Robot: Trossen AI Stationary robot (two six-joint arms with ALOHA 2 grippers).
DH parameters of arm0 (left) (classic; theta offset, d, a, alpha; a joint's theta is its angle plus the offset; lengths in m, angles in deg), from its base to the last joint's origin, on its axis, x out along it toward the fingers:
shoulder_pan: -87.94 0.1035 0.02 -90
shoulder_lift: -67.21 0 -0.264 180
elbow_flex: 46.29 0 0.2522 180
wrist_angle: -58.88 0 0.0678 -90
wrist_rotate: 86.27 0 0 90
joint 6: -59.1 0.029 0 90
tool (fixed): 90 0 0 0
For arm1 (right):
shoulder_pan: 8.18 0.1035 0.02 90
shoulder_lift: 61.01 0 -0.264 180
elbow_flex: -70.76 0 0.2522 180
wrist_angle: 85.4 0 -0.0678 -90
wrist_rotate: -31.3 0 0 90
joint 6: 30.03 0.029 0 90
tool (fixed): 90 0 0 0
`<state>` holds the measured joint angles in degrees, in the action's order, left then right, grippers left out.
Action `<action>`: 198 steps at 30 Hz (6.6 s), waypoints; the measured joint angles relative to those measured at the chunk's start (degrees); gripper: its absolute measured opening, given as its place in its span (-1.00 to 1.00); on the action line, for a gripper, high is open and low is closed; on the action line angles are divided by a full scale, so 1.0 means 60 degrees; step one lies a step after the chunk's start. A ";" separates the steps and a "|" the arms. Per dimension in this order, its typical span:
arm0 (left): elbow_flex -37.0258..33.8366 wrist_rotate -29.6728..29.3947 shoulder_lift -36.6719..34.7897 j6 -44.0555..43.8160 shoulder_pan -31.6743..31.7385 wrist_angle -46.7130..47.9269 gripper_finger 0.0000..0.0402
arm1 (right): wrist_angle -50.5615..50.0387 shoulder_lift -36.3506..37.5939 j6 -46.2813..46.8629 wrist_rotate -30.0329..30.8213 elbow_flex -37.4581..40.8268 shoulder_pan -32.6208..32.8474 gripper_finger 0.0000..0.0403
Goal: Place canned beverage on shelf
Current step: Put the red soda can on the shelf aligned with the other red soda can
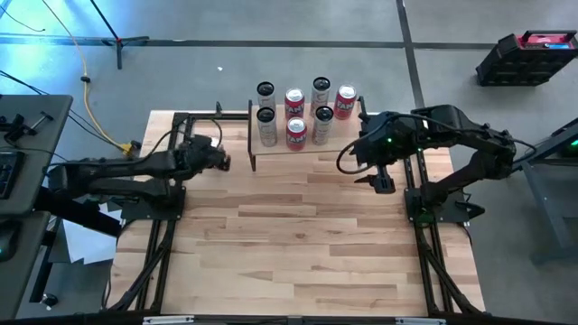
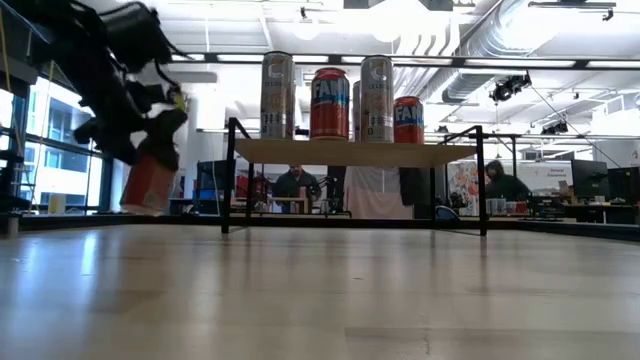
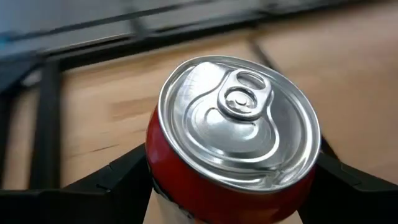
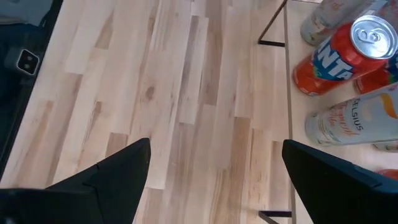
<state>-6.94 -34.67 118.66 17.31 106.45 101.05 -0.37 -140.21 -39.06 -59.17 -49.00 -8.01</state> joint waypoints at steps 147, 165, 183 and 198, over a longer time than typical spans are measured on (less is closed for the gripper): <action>0.3022 -0.1480 0.5932 0.0895 -0.9994 -0.3019 0.69 | 0.4043 -0.7588 1.3651 0.4102 0.0000 0.3323 0.82; 0.3026 -0.1008 0.4818 0.1569 -1.1617 -0.2897 0.69 | 0.4523 -0.6856 0.5159 0.0483 0.0003 0.2674 0.58; 0.3025 -0.1297 0.2946 0.2165 -1.2589 -0.4240 0.69 | 0.5557 -0.7110 -0.4488 -0.2441 0.0004 0.2747 0.53; 0.3026 -0.1303 0.2770 0.4011 -1.2146 -0.4868 0.69 | 0.4910 -0.7293 -0.4930 -0.3014 0.0004 0.2792 0.53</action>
<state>11.21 -42.49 135.28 41.38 33.57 71.84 29.09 -183.96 -68.64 -77.25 -48.98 8.74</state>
